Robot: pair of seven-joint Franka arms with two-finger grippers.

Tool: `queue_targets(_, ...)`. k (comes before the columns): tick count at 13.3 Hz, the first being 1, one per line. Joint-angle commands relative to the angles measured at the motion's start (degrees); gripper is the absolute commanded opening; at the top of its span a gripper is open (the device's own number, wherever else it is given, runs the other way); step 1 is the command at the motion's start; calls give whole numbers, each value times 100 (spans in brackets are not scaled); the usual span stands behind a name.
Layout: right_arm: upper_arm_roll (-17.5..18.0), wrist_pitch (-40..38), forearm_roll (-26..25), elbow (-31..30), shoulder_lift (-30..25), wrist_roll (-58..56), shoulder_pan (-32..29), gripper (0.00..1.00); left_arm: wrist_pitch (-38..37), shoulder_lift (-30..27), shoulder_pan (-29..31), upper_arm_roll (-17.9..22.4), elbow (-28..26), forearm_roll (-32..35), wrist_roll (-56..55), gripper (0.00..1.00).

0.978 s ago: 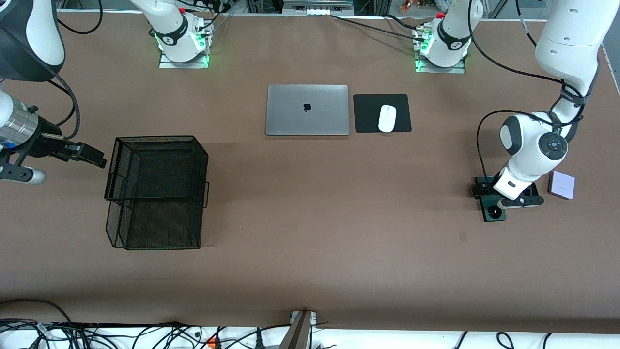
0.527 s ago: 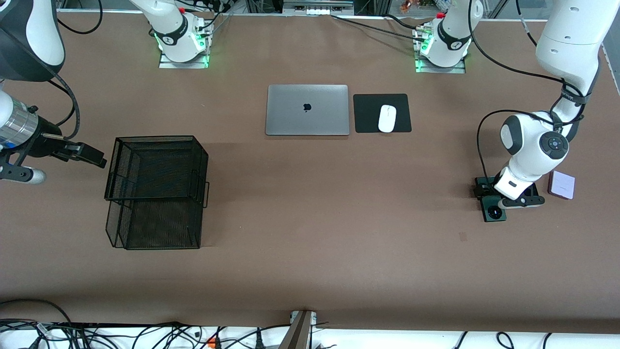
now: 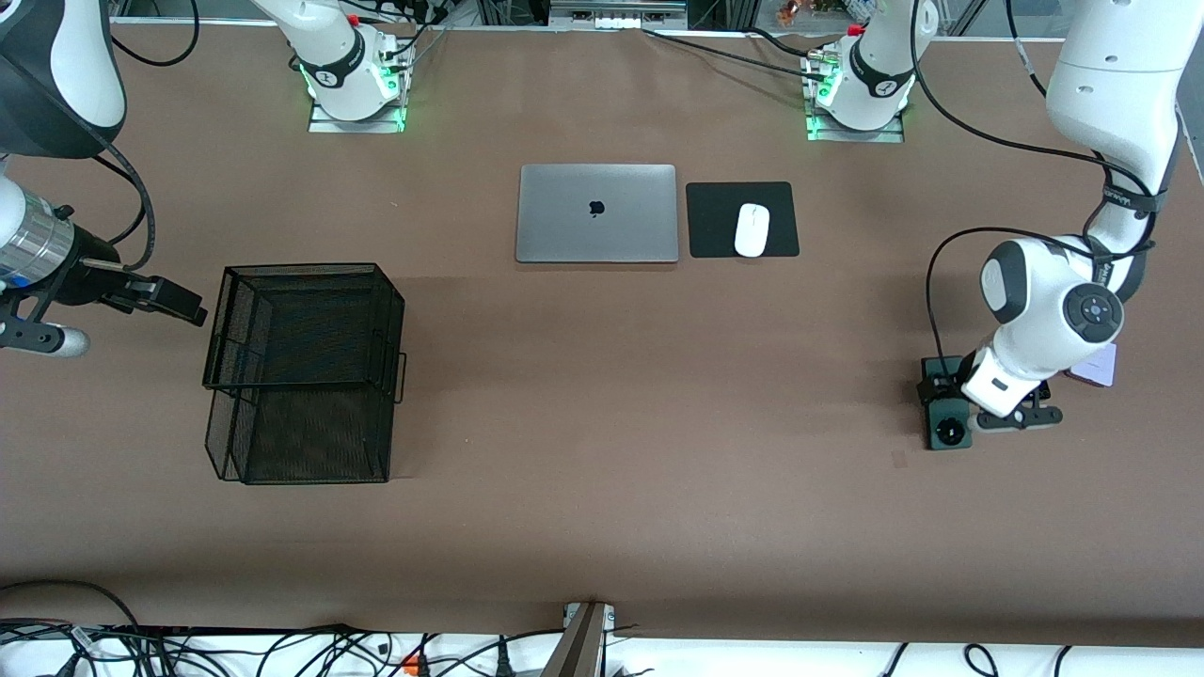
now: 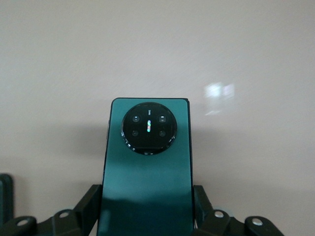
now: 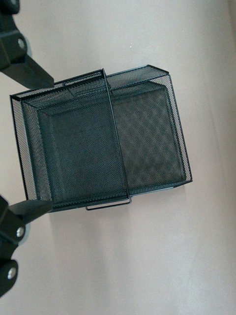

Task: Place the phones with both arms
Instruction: 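Carry the teal phone with the left gripper toward the laptop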

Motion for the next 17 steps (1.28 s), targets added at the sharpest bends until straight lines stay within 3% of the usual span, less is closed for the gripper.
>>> queue_targets(1, -82, -68, -40, 40, 5, 28, 102, 100, -270, 109, -50, -402, 390, -23, -657, 0)
queue_targets(5, -91, -68, -31, 40, 14, 80, 76, 100, -270, 118, -198, -421, 381, -14, -974, 0)
queue_targets(13, -99, -68, -40, 31, 14, 89, 94, 100, -261, 232, -2095, -413, 653, 56, -3565, 0)
queue_targets(15, -126, -50, -101, 40, 14, 89, 93, 100, -261, 398, -2710, -413, 1021, 56, -4216, 0)
queue_targets(17, -169, 3, -110, 40, 49, 89, 93, 100, -261, 871, -3369, -369, 1740, 56, -4735, 0)
